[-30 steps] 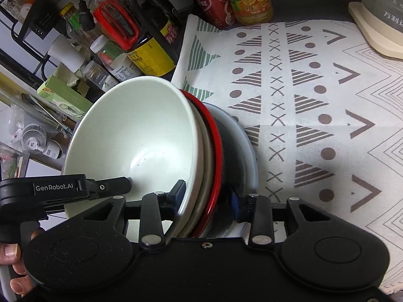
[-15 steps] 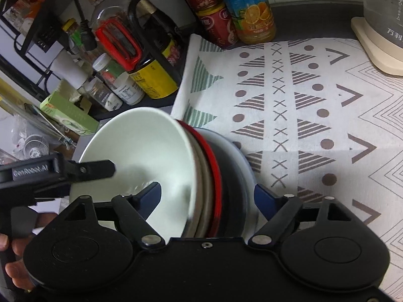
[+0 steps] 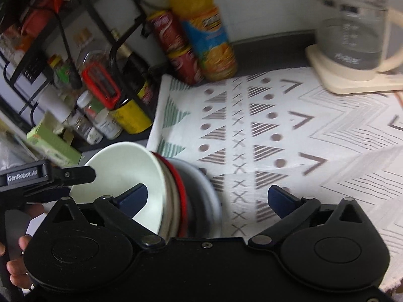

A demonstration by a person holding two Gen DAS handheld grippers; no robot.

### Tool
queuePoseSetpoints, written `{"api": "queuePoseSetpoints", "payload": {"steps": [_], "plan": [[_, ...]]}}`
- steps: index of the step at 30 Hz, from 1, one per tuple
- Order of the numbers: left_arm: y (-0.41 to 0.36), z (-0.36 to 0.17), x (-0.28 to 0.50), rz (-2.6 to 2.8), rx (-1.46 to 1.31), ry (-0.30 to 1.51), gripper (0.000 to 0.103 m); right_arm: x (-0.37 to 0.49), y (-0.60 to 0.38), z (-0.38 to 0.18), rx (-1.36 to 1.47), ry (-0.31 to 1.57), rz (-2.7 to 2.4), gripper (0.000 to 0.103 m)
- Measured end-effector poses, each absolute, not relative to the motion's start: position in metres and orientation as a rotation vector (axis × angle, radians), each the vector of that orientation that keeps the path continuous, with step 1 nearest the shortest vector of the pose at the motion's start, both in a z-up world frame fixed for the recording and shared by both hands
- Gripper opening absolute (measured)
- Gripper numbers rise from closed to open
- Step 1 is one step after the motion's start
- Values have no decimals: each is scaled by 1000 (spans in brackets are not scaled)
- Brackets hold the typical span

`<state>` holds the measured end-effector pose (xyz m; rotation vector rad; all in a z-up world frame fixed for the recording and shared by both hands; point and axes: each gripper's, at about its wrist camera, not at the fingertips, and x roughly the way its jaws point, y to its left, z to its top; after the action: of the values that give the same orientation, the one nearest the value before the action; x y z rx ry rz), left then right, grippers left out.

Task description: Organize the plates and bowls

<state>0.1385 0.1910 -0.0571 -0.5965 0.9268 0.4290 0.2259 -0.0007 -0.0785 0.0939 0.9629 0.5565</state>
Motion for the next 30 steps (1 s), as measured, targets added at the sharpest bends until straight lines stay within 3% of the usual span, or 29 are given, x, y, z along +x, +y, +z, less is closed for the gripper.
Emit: {"api": "queuePoseSetpoints", "payload": {"steps": [21,30], "plan": [[148,-10,66,300,-483,813,103,116,-73,-23,113,688,287,103],[128,-1,34,224,-427,794,103,58,-80,-18,116,662,223,103]]}}
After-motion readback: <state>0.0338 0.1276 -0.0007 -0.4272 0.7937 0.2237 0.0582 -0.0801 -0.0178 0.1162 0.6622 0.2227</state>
